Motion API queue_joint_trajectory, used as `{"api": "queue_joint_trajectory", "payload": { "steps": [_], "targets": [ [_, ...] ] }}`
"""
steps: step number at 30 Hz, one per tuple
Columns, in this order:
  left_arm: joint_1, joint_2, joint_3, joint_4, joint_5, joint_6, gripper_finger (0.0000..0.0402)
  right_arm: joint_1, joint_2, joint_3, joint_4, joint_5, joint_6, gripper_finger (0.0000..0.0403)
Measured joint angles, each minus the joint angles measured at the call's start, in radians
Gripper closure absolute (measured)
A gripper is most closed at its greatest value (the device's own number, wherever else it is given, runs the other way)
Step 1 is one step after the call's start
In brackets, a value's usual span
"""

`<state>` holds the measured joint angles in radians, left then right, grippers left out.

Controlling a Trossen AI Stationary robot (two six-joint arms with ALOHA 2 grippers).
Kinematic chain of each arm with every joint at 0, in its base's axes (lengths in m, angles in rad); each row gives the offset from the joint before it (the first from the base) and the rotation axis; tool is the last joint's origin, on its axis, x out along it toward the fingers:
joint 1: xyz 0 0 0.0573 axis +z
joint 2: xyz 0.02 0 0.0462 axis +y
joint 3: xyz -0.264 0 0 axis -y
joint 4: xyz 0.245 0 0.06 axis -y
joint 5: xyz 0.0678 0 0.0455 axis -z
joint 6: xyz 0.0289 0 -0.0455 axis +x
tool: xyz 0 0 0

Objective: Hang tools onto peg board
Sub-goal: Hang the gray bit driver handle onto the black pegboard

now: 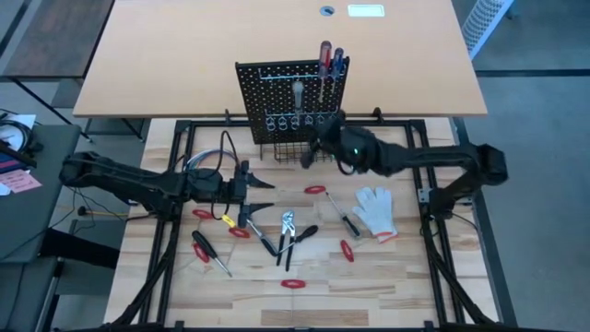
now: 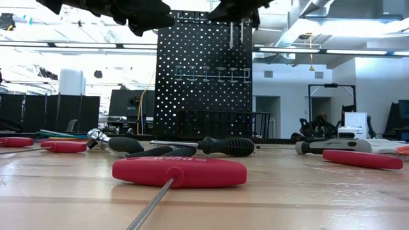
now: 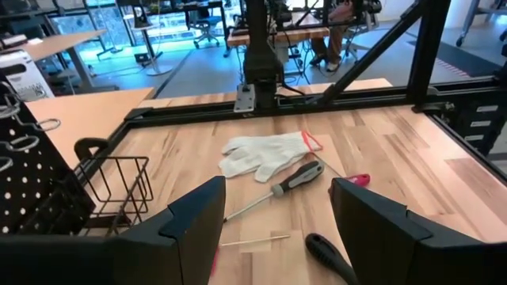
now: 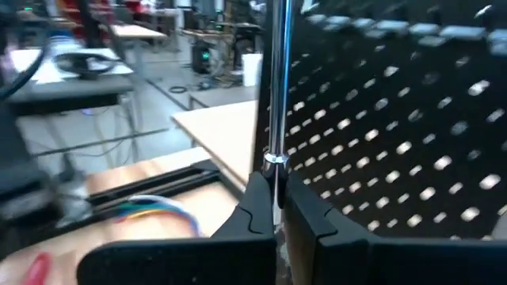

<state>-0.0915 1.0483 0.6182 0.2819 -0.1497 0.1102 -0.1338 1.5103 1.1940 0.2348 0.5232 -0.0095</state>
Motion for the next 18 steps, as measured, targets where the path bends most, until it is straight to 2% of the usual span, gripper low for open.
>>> {"api": "queue_joint_trajectory", "payload": {
  "steps": [10,18],
  "targets": [
    [-0.015,0.000,0.000,-0.029,0.003,-0.021,0.0179,-0.109,0.015,0.136,-0.157,-0.001,0.040,0.0397],
    [-0.018,0.000,0.000,-0.026,0.003,-0.015,0.0179,-0.173,0.016,0.144,-0.180,-0.002,0.067,0.0397]
  ]
}}
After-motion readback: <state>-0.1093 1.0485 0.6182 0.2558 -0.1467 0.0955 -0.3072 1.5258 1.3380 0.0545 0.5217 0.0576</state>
